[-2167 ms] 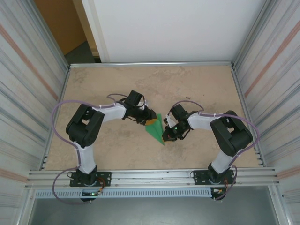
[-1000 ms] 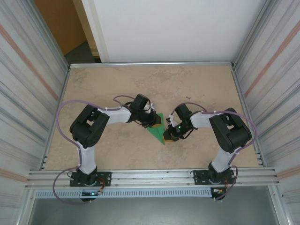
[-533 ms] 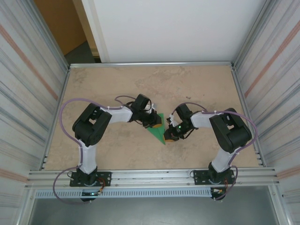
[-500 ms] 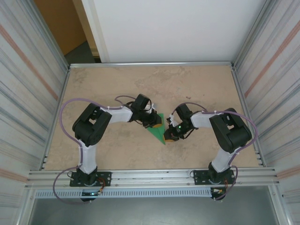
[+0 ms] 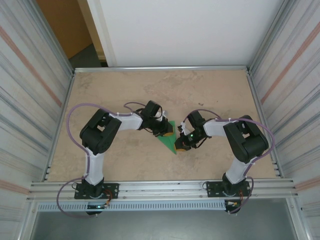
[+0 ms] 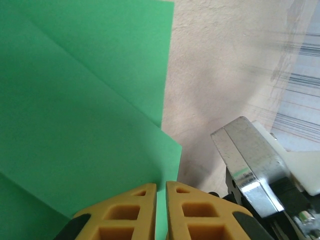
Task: Fold a paper plane with a square sheet of paper (pick it up from the middle)
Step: Fourth fold the wing at the center of the table.
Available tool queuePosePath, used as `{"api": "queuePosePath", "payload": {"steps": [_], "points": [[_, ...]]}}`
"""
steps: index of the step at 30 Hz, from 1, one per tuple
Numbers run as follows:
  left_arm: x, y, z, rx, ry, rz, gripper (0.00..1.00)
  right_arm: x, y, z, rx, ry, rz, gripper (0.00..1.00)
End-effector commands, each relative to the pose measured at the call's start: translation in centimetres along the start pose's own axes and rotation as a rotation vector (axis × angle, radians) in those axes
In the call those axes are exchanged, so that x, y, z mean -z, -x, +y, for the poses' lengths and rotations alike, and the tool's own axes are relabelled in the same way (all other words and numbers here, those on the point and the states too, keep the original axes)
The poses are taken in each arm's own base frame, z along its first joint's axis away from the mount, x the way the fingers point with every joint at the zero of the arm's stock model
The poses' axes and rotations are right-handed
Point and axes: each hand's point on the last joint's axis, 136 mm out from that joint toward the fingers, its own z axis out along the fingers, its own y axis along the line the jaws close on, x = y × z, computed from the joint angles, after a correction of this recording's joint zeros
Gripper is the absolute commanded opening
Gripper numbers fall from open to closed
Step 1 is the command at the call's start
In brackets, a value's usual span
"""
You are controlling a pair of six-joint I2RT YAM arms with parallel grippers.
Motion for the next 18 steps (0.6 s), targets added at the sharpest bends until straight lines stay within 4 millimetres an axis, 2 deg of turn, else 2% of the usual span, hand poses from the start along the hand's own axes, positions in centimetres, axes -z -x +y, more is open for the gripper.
{"api": "queuePosePath", "payload": {"steps": [1,7,10,15,18], "points": [[-0.4,0.2,-0.2,-0.022,-0.014,0.017,0.14,0.2,-1.0,-2.6,-0.077,-0.102,0.005,0.10],[-0.6,0.1,0.4,-0.015,0.001,0.020,0.13,0.2,-1.0,-2.6,-0.081,-0.103,0.003,0.11],[-0.7,0.0,0.9,-0.007,0.018,0.024,0.13,0.7,-0.8,-2.1,-0.080,-0.100,-0.015,0.16],[-0.8,-0.1,1.6,0.005,0.039,0.028,0.13,2.9,0.0,-0.8,-0.086,-0.081,-0.099,0.31],[-0.8,-0.1,1.6,0.008,0.038,0.029,0.13,4.5,0.5,0.0,-0.091,-0.062,-0.168,0.35]]}}
